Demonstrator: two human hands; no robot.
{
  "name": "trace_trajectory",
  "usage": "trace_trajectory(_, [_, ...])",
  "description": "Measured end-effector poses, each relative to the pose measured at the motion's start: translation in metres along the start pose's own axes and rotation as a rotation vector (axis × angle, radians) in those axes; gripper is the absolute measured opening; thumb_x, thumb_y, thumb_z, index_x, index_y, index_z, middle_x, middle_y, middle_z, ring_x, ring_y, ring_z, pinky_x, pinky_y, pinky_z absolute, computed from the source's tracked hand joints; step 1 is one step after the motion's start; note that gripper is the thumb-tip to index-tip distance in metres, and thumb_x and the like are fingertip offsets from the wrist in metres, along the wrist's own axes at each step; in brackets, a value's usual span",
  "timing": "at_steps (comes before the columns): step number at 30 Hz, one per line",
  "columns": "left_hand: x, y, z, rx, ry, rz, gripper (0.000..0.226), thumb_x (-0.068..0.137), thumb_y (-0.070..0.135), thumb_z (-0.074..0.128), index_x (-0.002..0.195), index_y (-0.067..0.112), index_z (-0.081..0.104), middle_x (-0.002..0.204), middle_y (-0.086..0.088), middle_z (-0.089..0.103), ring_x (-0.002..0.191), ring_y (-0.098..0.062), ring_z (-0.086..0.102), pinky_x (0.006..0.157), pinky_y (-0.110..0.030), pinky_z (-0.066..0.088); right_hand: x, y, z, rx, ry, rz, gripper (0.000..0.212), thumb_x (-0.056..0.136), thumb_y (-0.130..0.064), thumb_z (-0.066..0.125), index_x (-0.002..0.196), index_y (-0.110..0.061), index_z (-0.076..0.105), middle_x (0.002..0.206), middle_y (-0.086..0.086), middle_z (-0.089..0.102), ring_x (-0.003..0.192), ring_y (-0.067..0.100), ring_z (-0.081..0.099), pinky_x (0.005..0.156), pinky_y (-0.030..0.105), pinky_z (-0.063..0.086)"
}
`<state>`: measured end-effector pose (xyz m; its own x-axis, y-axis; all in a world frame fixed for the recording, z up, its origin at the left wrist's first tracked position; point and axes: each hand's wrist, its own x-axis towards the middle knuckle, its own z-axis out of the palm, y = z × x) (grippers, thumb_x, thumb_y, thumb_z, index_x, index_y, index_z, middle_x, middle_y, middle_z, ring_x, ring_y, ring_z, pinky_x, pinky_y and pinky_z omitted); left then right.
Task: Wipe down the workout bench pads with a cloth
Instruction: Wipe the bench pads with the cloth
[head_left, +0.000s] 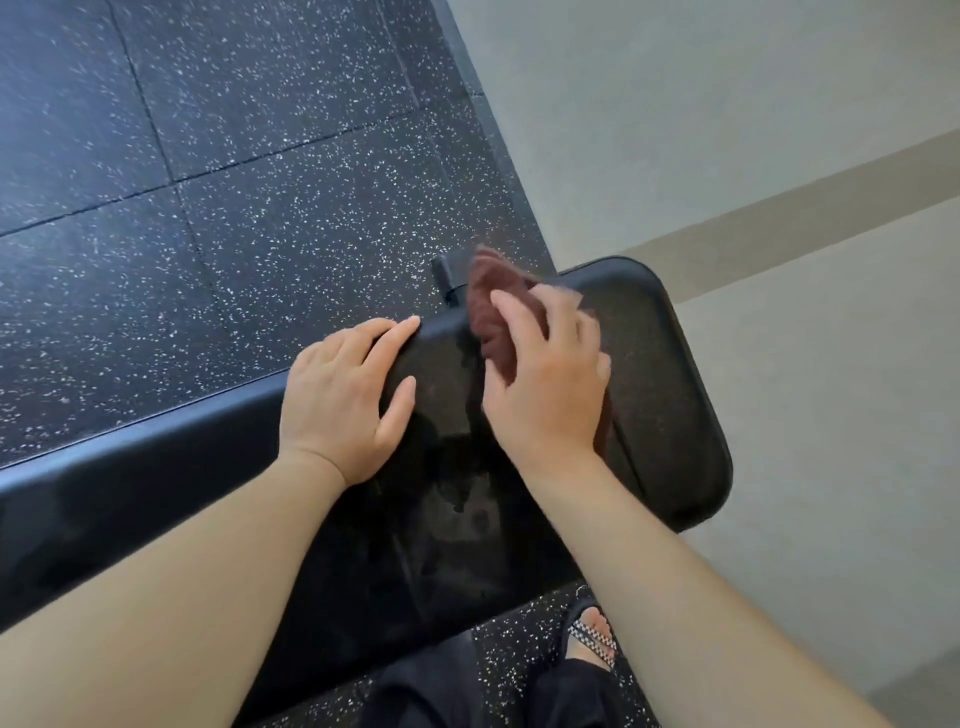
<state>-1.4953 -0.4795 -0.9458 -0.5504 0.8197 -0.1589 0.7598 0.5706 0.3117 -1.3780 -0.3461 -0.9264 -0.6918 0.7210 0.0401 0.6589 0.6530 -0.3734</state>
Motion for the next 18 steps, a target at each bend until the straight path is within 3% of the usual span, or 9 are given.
trace_trajectory(3, [0.001,0.000,-0.002,0.002,-0.020,-0.002,0.056,0.085,0.041,0.037,0.138,0.023,0.043,0.128,-0.001,0.053,0.112,-0.025,0.050,0.090,-0.041,0.036,-0.030,0.004,-0.004,-0.013,-0.043,-0.103,0.053,0.071,-0.023,0.068,0.122,-0.026,0.053,0.126,0.008,0.053,0.112,0.032,0.048,0.077,0.047,0.047])
trace_trajectory(5, [0.002,-0.001,-0.004,-0.007,-0.028,-0.007,0.055,0.085,0.041,0.038,0.138,0.023,0.043,0.128,-0.001,0.053,0.111,-0.025,0.050,0.091,-0.041,0.036,-0.006,0.014,-0.006,-0.036,-0.043,-0.099,0.053,0.072,-0.022,0.068,0.123,-0.026,0.054,0.126,0.006,0.053,0.111,0.032,0.048,0.078,0.047,0.045])
trace_trajectory(10, [0.002,-0.002,-0.003,-0.014,-0.037,-0.006,0.055,0.086,0.040,0.038,0.138,0.023,0.043,0.129,-0.001,0.054,0.113,-0.025,0.050,0.092,-0.041,0.037,0.082,0.035,-0.014,-0.094,-0.026,0.222,0.044,0.084,-0.030,0.060,0.127,-0.032,0.051,0.131,0.001,0.047,0.116,0.029,0.042,0.088,0.046,0.039])
trace_trajectory(12, [0.002,-0.002,-0.003,-0.020,-0.051,-0.008,0.055,0.086,0.039,0.038,0.138,0.023,0.043,0.129,-0.001,0.053,0.113,-0.025,0.050,0.092,-0.042,0.038,0.093,0.037,-0.016,-0.076,-0.050,0.270,0.043,0.085,-0.031,0.059,0.127,-0.034,0.050,0.130,0.000,0.047,0.116,0.028,0.042,0.090,0.045,0.039])
trace_trajectory(15, [0.002,-0.001,-0.005,-0.024,-0.070,-0.013,0.055,0.086,0.039,0.038,0.138,0.022,0.043,0.129,0.000,0.053,0.112,-0.025,0.051,0.092,-0.042,0.038,0.063,0.029,-0.017,-0.013,-0.009,0.249,0.046,0.083,-0.027,0.062,0.127,-0.031,0.052,0.131,0.001,0.048,0.117,0.029,0.043,0.088,0.049,0.041])
trace_trajectory(18, [0.004,0.000,-0.007,-0.022,-0.080,-0.020,0.056,0.085,0.040,0.038,0.138,0.022,0.043,0.129,-0.001,0.053,0.113,-0.025,0.050,0.092,-0.042,0.037,0.018,0.025,-0.017,-0.031,-0.010,0.111,0.052,0.076,-0.021,0.067,0.126,-0.026,0.054,0.130,0.006,0.051,0.118,0.033,0.044,0.084,0.051,0.043])
